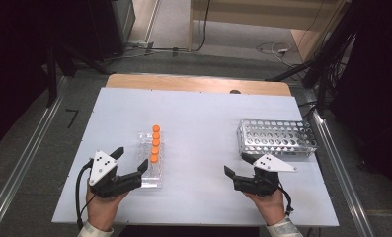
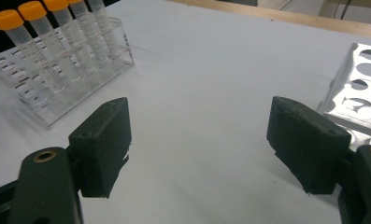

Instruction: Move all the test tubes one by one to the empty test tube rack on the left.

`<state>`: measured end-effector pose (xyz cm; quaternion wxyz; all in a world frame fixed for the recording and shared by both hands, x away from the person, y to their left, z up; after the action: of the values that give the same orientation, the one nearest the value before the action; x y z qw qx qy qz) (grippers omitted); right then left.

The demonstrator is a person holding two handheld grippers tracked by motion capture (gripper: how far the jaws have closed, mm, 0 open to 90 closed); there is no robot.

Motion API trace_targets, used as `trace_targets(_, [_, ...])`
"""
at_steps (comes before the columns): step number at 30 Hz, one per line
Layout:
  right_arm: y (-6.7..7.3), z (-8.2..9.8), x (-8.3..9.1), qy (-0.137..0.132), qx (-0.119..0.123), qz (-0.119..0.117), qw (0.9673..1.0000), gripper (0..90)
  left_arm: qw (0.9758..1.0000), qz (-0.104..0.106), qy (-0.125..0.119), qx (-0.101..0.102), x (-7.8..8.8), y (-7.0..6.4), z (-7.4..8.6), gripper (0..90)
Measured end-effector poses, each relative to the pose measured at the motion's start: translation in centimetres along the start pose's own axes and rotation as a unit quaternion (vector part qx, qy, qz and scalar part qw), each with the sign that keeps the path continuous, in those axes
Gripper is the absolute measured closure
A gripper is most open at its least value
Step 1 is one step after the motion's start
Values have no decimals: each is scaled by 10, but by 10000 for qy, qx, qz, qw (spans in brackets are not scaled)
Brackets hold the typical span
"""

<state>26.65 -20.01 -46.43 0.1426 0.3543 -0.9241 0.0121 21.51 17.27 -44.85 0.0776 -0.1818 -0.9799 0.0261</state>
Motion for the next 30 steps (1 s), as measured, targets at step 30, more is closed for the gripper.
trace_targets(30, [-85, 23, 89, -159, -295, 1614, 9863, 183, 9943, -1054, 38, 180, 46, 59, 27, 107])
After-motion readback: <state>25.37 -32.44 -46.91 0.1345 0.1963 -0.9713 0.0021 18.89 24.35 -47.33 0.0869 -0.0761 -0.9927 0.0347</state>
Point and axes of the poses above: each handheld gripper's, and its own axes: x roughly backward along the jaws, z roughly out of its underside, y roughly to its left, the point moved 3 cm from there along -x, roughly forward along the jaws, and after that the axes turned 12 degrees about -y, right-handed, at the moved point
